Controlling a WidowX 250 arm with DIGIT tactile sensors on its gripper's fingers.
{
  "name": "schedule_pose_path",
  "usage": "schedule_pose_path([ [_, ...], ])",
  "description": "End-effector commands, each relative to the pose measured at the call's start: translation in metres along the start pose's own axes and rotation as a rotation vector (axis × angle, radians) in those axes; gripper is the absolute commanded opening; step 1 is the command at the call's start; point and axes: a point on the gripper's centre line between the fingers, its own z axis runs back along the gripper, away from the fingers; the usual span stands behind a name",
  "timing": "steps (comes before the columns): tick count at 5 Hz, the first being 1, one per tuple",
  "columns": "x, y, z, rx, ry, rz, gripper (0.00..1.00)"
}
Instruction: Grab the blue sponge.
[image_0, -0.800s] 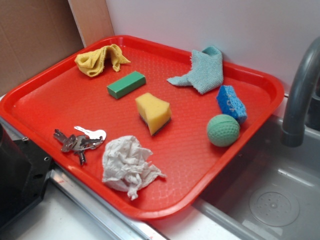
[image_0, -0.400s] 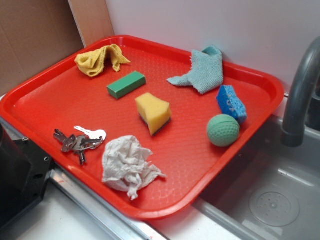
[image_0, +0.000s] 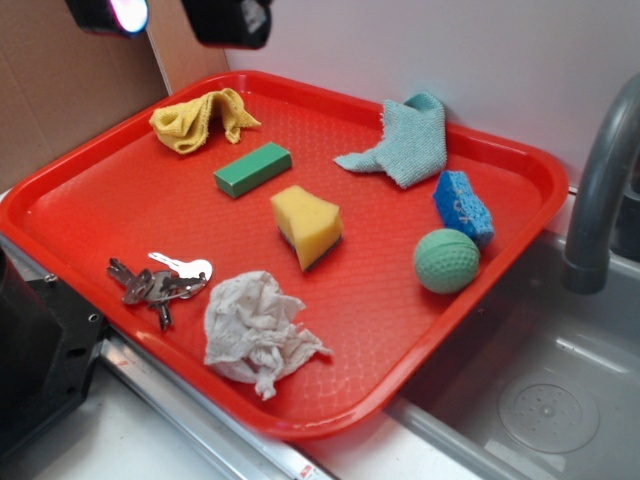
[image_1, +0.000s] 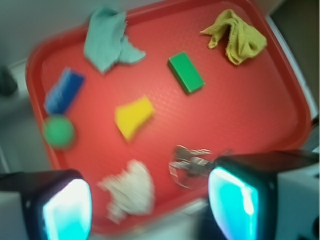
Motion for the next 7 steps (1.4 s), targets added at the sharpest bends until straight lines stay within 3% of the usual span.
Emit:
schedule_pose_path([
  [1,0.010,-0.004,0.012,-0.040,-0.027,0.013,1.00],
  [2,0.010,-0.004,0.012,-0.040,-0.027,0.013,1.00],
  [3,0.027,-0.033,-0.029,-0.072,-0.024,-0.135,1.00],
  [4,0.043,-0.059,-0.051,-0.157,-0.124,-0.117,1.00],
  [5,0.047,-0.074,-0.079,-0.163,-0.096,-0.089,1.00],
  [6,0.051,-0.094,-0.108,-0.088,-0.027,-0.052,1.00],
  [7,0.057,-0.113,-0.125,-0.050,-0.019,-0.062,1.00],
])
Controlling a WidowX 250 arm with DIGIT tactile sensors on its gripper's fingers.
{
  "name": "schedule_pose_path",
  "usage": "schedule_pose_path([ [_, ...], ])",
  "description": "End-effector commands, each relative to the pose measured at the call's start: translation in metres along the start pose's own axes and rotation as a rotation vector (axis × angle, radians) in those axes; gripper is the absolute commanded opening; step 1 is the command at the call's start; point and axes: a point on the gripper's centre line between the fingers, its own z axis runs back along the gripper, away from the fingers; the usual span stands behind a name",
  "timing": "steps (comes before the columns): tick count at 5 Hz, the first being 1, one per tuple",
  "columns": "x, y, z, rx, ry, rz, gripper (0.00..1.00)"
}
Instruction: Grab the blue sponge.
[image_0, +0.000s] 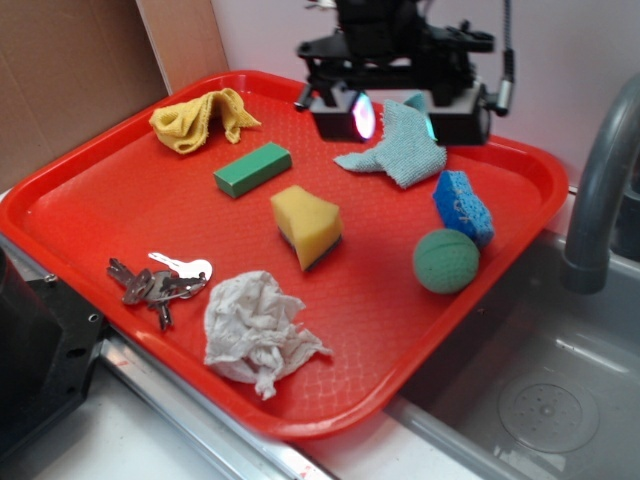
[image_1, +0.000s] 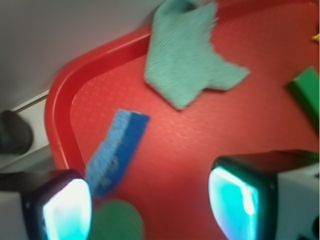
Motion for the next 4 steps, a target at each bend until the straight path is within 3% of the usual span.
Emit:
schedule_pose_path([
  [1,0.026,-0.038,-0.016,0.005,-0.007,-0.012,1.00],
  [2,0.025,-0.032,-0.034,0.028,0.034,0.000,1.00],
  [4,0.012,0.014,-0.056,0.011,0.087,0.019,1.00],
])
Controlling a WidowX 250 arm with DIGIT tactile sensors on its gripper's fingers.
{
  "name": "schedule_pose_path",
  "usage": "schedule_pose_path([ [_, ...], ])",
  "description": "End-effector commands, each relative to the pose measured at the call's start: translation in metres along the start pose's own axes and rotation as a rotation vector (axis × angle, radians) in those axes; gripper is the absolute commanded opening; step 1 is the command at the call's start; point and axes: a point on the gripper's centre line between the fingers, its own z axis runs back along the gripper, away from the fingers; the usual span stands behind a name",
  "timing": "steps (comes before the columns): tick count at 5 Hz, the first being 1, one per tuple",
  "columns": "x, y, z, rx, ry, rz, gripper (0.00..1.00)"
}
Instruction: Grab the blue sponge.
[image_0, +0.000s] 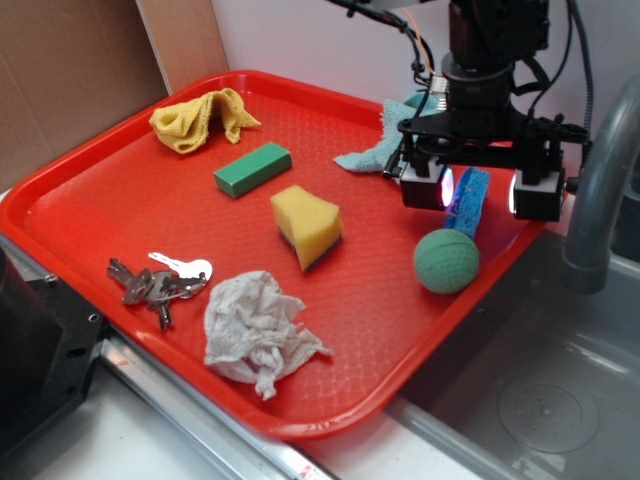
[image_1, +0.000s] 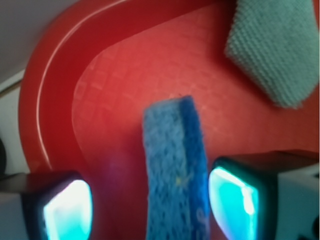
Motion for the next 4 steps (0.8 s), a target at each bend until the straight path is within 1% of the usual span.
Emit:
schedule_pose_path([
  [1,-0.007,0.049,-0.008,-0.030,0.029,-0.007,0.88],
  [2,-0.011,0.056,-0.013,-0.020,0.046,0.003,0.00],
  [3,-0.030,0.070,-0.004,-0.024,0.022,-0.020,0.00],
  [4,-0.019,0.080,0.046,-0.016,-0.045,-0.084,0.00],
])
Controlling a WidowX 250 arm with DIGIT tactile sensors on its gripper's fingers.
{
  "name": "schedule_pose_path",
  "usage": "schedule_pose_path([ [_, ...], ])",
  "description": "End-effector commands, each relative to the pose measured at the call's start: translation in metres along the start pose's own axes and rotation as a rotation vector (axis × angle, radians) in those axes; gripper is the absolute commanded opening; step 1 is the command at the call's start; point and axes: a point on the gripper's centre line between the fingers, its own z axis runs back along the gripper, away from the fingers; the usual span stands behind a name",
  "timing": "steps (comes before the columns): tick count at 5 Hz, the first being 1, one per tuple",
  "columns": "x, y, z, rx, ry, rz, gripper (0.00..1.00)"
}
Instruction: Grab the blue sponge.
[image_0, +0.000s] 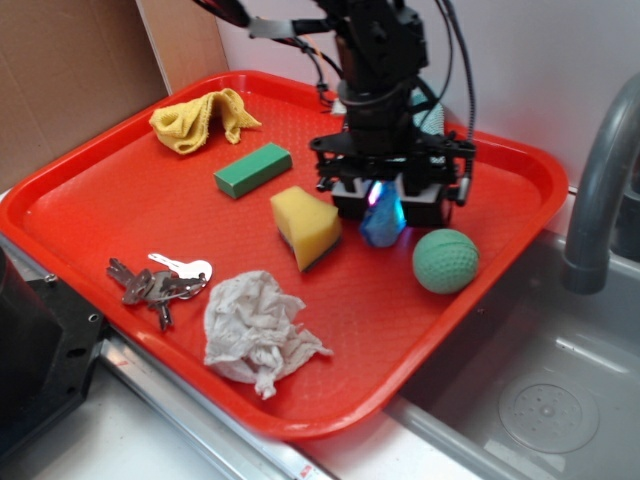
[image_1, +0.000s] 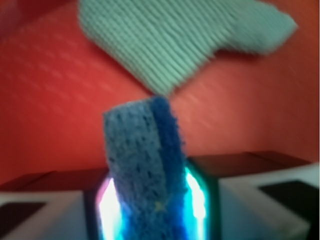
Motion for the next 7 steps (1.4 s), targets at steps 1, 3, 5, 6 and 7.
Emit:
schedule_pose_path([
  [1,0.005,0.043,0.106,0.155,-0.096,0.000,0.00],
  [3,0.002,0.095,0.184,0.246,-0.143,0.006,0.00],
  [5,0.037,0.101,0.191,0.163,-0.158,0.075,0.00],
  [6,0.042,0.100,0.194,0.226,-0.161,0.120,0.00],
  [7,0.040,0.102,0.198,0.226,-0.187,0.132,0.00],
])
